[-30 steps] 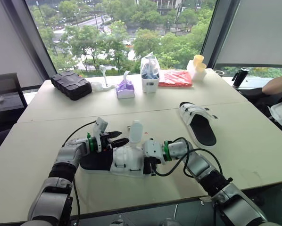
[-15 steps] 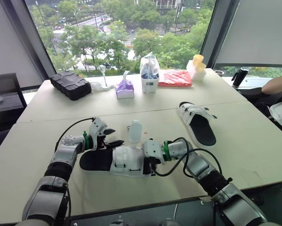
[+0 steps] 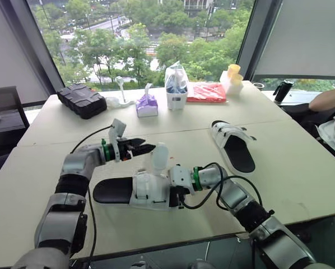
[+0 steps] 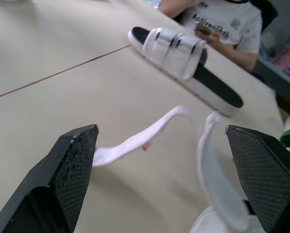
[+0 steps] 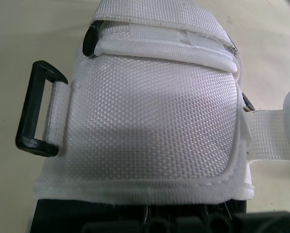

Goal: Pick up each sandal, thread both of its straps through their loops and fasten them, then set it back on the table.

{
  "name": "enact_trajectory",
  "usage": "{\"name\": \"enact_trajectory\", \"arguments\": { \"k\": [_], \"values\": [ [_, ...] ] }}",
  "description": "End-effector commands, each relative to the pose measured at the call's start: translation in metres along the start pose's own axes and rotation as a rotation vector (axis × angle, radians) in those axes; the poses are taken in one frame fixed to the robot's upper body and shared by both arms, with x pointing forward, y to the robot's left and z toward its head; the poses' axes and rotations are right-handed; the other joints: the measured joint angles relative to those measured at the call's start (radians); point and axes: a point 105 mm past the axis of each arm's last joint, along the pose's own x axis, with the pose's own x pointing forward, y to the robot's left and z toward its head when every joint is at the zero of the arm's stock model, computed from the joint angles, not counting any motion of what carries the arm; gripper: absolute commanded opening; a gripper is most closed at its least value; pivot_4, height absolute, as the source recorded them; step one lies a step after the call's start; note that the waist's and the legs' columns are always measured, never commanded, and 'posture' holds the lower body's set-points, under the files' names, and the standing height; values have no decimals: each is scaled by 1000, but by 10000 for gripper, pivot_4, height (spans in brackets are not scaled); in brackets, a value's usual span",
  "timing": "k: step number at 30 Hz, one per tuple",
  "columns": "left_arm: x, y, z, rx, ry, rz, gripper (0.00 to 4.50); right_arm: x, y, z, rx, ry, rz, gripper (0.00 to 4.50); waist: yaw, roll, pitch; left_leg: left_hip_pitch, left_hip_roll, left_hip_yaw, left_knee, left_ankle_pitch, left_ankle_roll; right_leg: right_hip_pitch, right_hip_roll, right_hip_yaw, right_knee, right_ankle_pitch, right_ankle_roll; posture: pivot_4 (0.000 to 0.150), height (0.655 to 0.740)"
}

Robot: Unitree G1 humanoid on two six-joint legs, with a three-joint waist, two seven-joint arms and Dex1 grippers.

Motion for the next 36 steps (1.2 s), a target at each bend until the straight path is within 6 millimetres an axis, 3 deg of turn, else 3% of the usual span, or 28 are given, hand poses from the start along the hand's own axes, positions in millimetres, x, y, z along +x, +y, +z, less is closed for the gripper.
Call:
{"name": "enact_trajectory", "arguments": {
  "k": [1, 11, 17, 25, 36],
  "values": [
    [0, -14, -3, -24, 37, -63, 43637, -2, 15, -43, 96, 161, 36, 0, 0, 0, 0, 0, 0, 0, 0, 0, 0, 0, 0, 0, 0, 0, 0, 1500, 7400],
    [-2, -28, -24, -114, 147, -126, 43637, -3, 14, -44, 89, 166, 28, 0, 2, 0, 0, 0, 0, 0, 0, 0, 0, 0, -1, 1, 0, 0, -1, 1500, 7400],
    [25, -34, -39, -184, 201, -186, 43637, -4, 13, -44, 82, 171, 29, 0, 4, 0, 0, 0, 0, 0, 1, 0, 0, 0, -1, 1, 0, 0, -1, 1500, 7400],
    [58, -26, -25, -323, 114, -172, 43637, -7, 11, -44, 84, 174, 22, 0, 2, -1, 1, 0, 0, 0, 1, 0, 0, 0, 0, 0, 0, 0, 1, 1500, 7400],
    [71, -21, 10, -476, -103, -164, 43637, -7, 12, -44, 84, 173, 20, 0, 2, -3, 2, 0, 0, 0, 1, 0, 0, 0, 0, 0, 0, 0, 2, 1500, 7400]
  ]
}}
